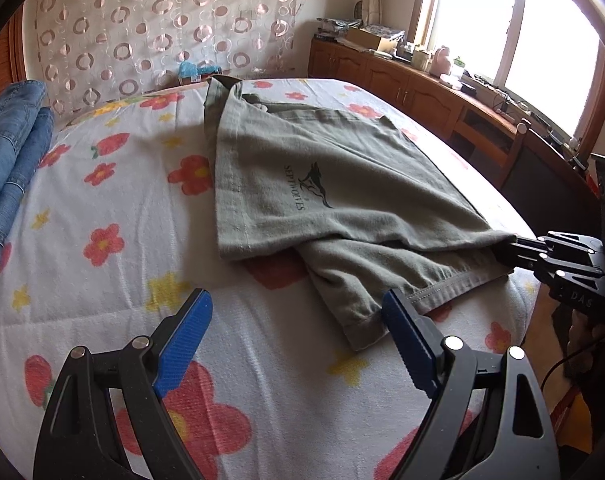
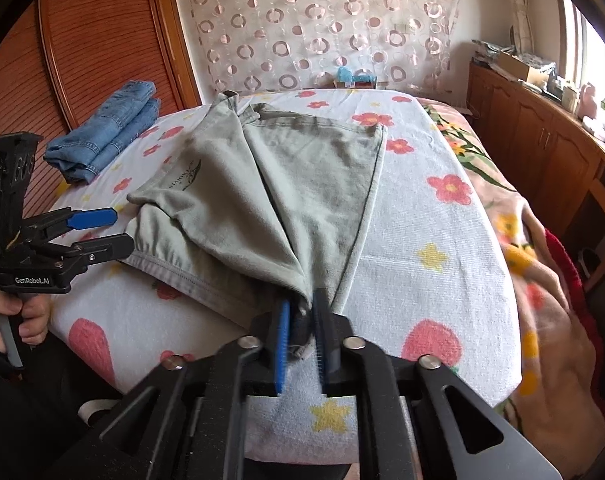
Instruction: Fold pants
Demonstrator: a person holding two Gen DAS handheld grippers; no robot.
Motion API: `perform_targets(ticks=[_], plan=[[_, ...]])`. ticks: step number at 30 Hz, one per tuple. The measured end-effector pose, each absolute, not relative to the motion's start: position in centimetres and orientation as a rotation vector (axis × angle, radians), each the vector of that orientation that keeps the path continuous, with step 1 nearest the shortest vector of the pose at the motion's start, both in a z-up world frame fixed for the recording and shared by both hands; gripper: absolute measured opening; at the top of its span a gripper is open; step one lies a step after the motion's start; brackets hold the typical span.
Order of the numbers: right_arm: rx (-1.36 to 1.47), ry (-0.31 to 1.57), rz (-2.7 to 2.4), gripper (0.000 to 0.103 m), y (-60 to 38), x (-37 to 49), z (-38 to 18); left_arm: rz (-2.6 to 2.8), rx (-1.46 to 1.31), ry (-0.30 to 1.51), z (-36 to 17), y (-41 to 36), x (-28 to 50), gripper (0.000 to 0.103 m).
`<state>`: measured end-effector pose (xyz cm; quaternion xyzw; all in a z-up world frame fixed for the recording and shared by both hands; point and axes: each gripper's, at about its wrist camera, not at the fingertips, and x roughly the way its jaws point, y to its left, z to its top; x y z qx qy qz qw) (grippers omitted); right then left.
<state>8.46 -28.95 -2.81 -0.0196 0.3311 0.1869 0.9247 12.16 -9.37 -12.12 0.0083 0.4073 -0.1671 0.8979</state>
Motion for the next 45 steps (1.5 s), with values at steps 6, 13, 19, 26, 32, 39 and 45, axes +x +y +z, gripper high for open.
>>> perform_targets(ticks=[6,13,19,26,32,39,45], plan=[[-0.023,0.664,0.405,0.017,-29.5,8.5,-3.0,-0.345,0.024,0.839,-12.2,-9.5,11.9,0.088],[-0.034,0.671,0.394,0.019,-29.4,8.5,-2.9,-0.347,0.022,0.843,-12.1,-9.5,11.9,0.088],[-0.068,0.67,0.354,0.027,-29.3,7.8,-1.0,-0.34,0.007,0.831,-11.2,-8.9,11.5,0.088],[-0.111,0.623,0.372,0.033,-27.9,8.1,1.3,-0.316,0.01,0.78,-9.6,-7.6,11.0,0.088],[-0.141,0.648,0.419,0.036,-25.0,10.9,1.5,-0.279,-0.009,0.757,-8.6,-5.4,11.3,0.088],[-0.133,0.638,0.508,0.043,-21.7,13.1,1.3,-0.24,-0.028,0.749,-8.1,-3.0,11.5,0.088],[-0.21,0.632,0.543,0.05,-18.4,14.2,0.6,-0.216,-0.041,0.743,-7.9,-1.4,11.2,0.088]])
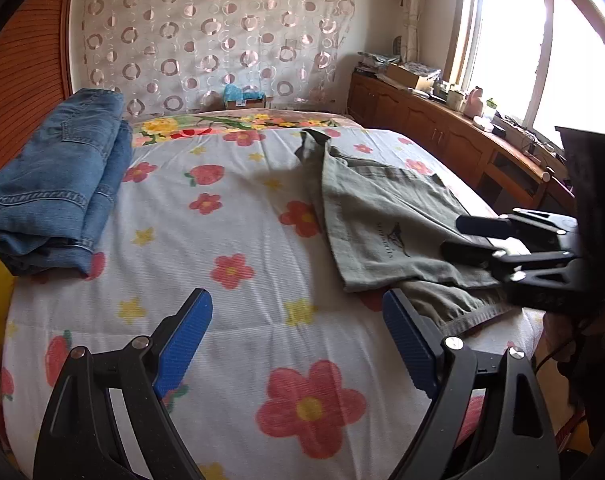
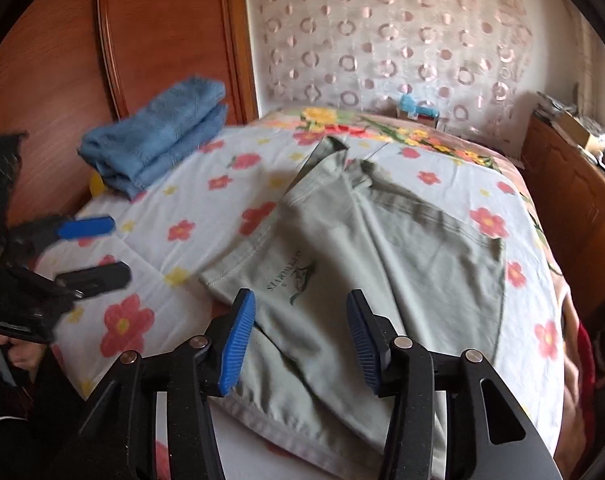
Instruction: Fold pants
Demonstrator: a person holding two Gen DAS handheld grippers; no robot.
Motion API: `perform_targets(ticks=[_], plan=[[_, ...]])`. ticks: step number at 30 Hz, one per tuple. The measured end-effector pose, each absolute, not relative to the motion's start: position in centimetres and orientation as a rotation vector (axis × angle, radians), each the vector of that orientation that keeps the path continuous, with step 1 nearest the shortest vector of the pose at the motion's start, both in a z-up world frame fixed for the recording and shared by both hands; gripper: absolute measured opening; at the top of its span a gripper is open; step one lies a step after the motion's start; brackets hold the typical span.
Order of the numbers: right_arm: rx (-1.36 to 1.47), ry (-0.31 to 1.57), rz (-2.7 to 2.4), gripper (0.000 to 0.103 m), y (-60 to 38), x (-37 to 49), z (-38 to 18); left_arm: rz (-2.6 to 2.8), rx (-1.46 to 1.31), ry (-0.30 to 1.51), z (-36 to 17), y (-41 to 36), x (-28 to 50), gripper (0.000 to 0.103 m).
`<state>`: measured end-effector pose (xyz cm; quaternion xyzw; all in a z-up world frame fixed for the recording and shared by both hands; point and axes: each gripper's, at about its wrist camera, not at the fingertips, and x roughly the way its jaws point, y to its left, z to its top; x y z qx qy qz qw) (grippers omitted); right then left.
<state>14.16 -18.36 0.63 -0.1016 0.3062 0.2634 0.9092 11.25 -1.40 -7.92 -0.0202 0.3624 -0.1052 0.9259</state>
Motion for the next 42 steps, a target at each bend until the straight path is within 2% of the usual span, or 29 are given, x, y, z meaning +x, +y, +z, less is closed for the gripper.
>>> perform_targets(ticks=[22,24,26,28,42], plan=[[-0.359,0.683,0.721,0.05,-11.1,18.1,-2.9,-0.14,-0.074,0.723,-7.3,2.9,10.6,0.088],[-0.361,0.681,0.723,0.041,-11.1,18.3,-2.9,-0.139,-0.076,0.724,-7.4,2.9,10.7,0.088],[-0.355,0.683,0.738,0.018,-11.2,18.3,-2.6,-0.14,-0.074,0.726,-7.4,2.9,10.7,0.088],[-0.336,0.676,0.753,0.004,-11.8,18.2,-2.0,-0.148,-0.072,0.729,-7.5,2.6,10.7,0.088],[-0.258,0.542,0.606,0.003,-19.1,20.1,3.1,-0.278,-0.001,0.748,-8.0,-3.6,12.7,0.088]])
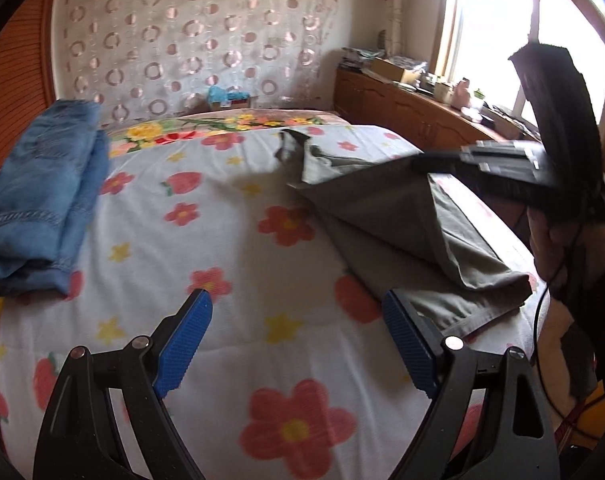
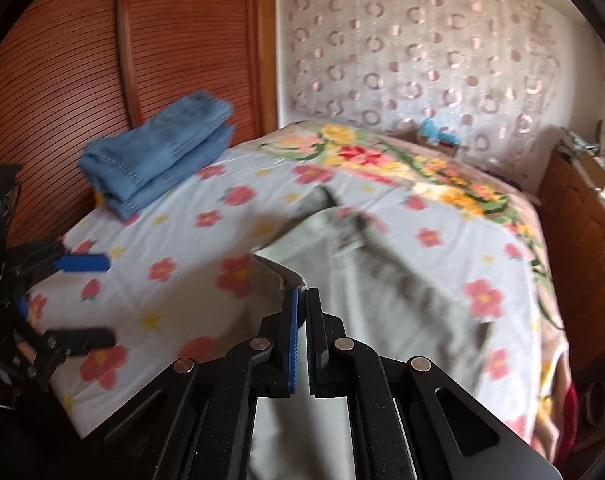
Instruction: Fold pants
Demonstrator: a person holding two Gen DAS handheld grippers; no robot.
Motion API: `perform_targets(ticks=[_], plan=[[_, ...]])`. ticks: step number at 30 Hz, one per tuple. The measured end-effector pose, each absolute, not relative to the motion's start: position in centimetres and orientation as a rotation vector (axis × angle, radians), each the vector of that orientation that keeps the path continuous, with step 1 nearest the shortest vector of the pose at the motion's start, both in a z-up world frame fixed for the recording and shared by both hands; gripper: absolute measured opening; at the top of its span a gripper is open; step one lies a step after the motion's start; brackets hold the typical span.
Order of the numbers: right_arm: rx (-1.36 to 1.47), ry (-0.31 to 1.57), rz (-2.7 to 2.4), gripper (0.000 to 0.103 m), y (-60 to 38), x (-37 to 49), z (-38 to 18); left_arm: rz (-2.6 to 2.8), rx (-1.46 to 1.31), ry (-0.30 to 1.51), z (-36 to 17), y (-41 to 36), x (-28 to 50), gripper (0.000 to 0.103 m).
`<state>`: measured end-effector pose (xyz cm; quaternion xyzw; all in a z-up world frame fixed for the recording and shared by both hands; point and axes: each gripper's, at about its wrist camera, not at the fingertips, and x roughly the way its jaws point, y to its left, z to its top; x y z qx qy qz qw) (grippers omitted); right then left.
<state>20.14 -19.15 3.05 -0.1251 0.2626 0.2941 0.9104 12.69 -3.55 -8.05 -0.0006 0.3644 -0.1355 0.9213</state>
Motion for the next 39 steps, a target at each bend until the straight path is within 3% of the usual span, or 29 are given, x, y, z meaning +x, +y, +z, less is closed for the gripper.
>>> perform_targets(ticks=[11,39], plan=[[-0.297,0.545,0.464,0.003,-21.3,23.3,3.3,-0.329,0.026,0.764,-8.4,-7.0,13.0,0.088],[-0.26,0.587,0.257,0.003,-20.3,26.4,2.5,-0.321,0.027,0.794,-9.6,-7.3,12.5,0.088]])
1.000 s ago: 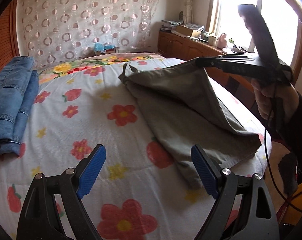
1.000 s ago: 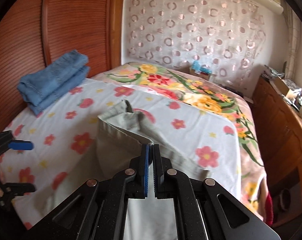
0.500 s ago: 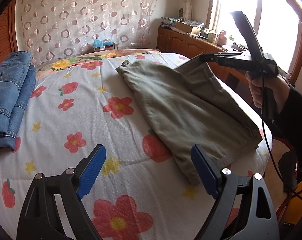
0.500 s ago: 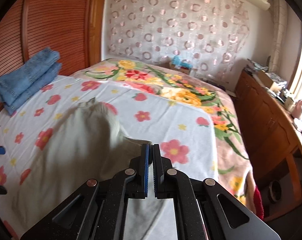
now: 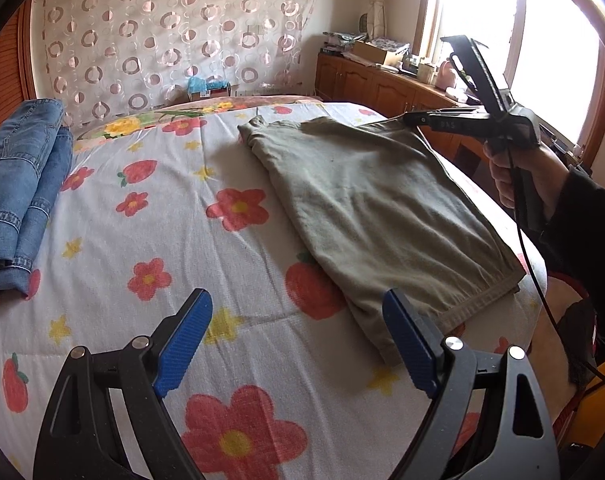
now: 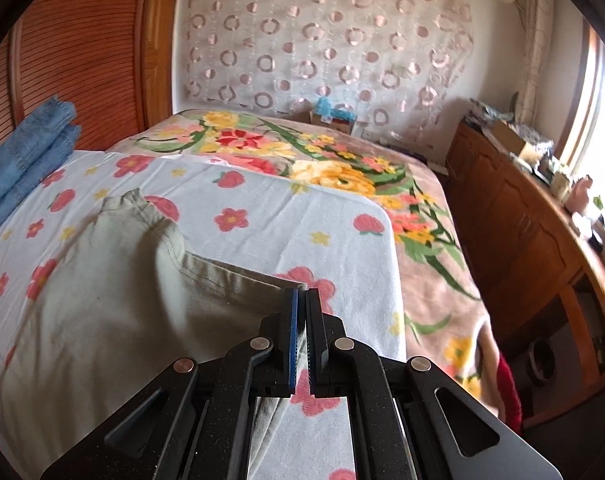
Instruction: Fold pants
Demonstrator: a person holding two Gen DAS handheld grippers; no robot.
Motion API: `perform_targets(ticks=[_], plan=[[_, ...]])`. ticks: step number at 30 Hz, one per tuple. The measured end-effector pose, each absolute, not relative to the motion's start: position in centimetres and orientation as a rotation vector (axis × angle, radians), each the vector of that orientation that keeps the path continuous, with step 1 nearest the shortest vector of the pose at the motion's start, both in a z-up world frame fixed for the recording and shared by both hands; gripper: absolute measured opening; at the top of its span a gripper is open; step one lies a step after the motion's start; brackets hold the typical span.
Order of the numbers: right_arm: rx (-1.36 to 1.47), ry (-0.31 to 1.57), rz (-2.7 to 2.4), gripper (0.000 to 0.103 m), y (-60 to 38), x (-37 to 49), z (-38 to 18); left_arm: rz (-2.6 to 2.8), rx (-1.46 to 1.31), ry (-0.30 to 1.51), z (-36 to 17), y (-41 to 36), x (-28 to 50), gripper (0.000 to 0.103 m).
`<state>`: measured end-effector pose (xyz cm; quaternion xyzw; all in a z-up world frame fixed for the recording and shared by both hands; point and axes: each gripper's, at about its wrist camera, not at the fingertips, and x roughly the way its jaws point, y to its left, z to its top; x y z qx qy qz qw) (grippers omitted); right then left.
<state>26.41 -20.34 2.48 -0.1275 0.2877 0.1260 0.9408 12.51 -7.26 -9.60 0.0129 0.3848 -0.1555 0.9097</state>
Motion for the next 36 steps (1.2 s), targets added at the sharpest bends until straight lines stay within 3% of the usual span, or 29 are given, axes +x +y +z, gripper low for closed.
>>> perform_targets(ticks=[5,8,19,22,36], plan=[[-0.254,0.611,0.235,0.004,-20.3,26.7,2.5,-0.319,0.028,0.802,-9.8,-7.3,12.6,0.088],[-0.22,0.617,0.236,0.026,-20.8,26.3,3.1,-0.321,0.029,0.804,-9.9,-7.5,12.6,0.088],[-0.189,0.613,0.378,0.028,-21.4,18.1,2.4,-0.33,0.037,0.804,-9.8,-8.2,12.6,0.088],[-0.167,0.621,0.409,0.042,-21.9,15.8,1.8,-0.333,0.04,0.806,-9.7,-8.3,12.5,0.088],[-0.131,0.679,0.349,0.043,-24.4,9.9,0.3,-0.344,0.048,0.815,-10.2,-9.0,12.2,0.088]])
